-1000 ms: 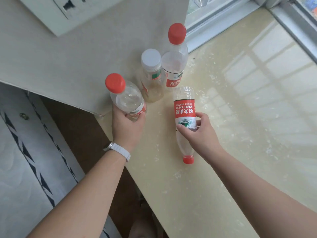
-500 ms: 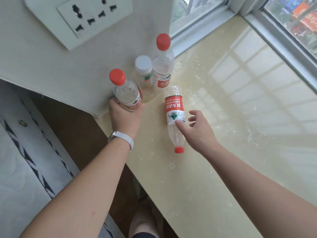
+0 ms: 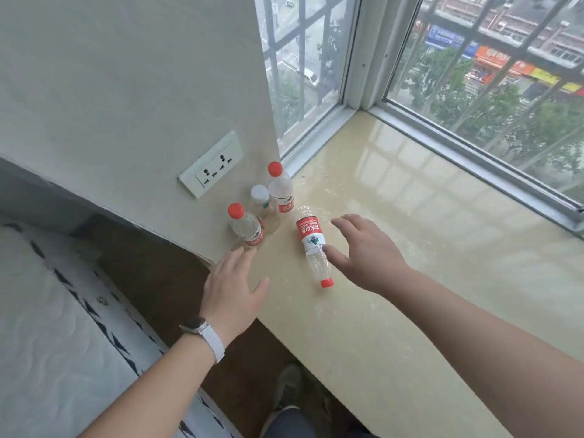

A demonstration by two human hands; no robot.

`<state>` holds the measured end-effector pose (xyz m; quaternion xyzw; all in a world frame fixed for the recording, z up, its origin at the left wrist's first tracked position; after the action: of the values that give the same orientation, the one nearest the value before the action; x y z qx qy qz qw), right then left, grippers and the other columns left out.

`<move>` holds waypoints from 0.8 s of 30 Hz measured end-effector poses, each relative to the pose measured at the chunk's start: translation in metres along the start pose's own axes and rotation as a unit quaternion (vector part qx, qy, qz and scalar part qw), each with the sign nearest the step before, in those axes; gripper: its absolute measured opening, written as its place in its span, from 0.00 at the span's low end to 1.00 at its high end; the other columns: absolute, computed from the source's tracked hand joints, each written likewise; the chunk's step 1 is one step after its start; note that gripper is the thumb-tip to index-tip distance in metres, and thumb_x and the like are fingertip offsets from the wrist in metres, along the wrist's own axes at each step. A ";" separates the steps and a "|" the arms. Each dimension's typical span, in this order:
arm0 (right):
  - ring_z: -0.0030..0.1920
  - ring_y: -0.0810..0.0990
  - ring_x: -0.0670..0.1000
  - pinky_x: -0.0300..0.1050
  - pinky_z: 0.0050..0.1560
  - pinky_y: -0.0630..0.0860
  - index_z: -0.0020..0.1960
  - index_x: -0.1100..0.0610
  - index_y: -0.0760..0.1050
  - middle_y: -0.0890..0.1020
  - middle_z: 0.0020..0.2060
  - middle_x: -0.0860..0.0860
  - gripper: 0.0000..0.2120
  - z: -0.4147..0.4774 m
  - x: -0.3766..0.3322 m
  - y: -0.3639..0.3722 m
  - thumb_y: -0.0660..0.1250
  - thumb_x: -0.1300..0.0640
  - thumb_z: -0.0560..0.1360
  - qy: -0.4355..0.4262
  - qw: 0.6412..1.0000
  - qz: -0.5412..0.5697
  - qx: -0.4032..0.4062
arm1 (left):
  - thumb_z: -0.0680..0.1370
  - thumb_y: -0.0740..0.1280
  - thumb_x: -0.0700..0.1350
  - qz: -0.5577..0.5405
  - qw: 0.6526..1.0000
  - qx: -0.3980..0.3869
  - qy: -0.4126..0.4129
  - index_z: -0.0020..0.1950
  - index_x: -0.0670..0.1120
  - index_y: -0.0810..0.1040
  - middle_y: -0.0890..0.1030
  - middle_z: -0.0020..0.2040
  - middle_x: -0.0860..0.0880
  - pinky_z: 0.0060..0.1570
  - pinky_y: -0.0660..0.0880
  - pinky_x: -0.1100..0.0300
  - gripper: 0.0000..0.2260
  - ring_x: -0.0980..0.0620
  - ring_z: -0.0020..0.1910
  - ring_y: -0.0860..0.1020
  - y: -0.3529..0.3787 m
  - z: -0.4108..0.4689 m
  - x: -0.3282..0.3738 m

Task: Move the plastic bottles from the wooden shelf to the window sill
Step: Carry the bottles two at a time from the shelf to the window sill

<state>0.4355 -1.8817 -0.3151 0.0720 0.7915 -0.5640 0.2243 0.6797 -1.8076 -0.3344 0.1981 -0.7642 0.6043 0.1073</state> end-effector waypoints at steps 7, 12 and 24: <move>0.67 0.72 0.57 0.52 0.61 0.72 0.71 0.53 0.70 0.74 0.68 0.53 0.31 -0.078 -0.027 -0.038 0.52 0.37 0.76 -0.005 0.996 -0.082 0.040 | 0.73 0.56 0.59 0.110 0.981 0.007 0.159 0.68 0.47 0.77 0.78 0.66 0.44 0.64 0.72 0.43 0.29 0.41 0.66 0.76 -0.041 -0.017 0.040; 0.73 0.65 0.55 0.51 0.69 0.66 0.74 0.51 0.65 0.68 0.74 0.52 0.37 -0.128 -0.038 -0.073 0.43 0.33 0.73 0.027 0.989 -0.129 0.065 | 0.73 0.59 0.59 0.133 0.958 0.037 0.252 0.65 0.48 0.78 0.81 0.63 0.44 0.65 0.66 0.48 0.25 0.40 0.62 0.79 -0.066 -0.034 0.062; 0.60 0.79 0.60 0.54 0.56 0.78 0.63 0.56 0.78 0.80 0.61 0.56 0.24 -0.236 -0.058 -0.111 0.58 0.42 0.76 0.093 0.958 -0.183 0.198 | 0.77 0.59 0.59 0.038 0.894 0.081 0.439 0.66 0.52 0.78 0.79 0.65 0.47 0.64 0.66 0.48 0.22 0.43 0.65 0.75 -0.118 -0.079 0.121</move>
<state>0.3817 -1.6941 -0.1323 0.0211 0.6808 -0.7318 0.0232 0.6163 -1.7752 -0.1622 -0.1079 -0.5947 0.6933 0.3925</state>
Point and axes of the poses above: each hand's wrist, its own z-axis towards the middle knuckle, its own y-axis out of the palm, x = y × z, the point moved 2 cm from there along z, towards the middle knuckle
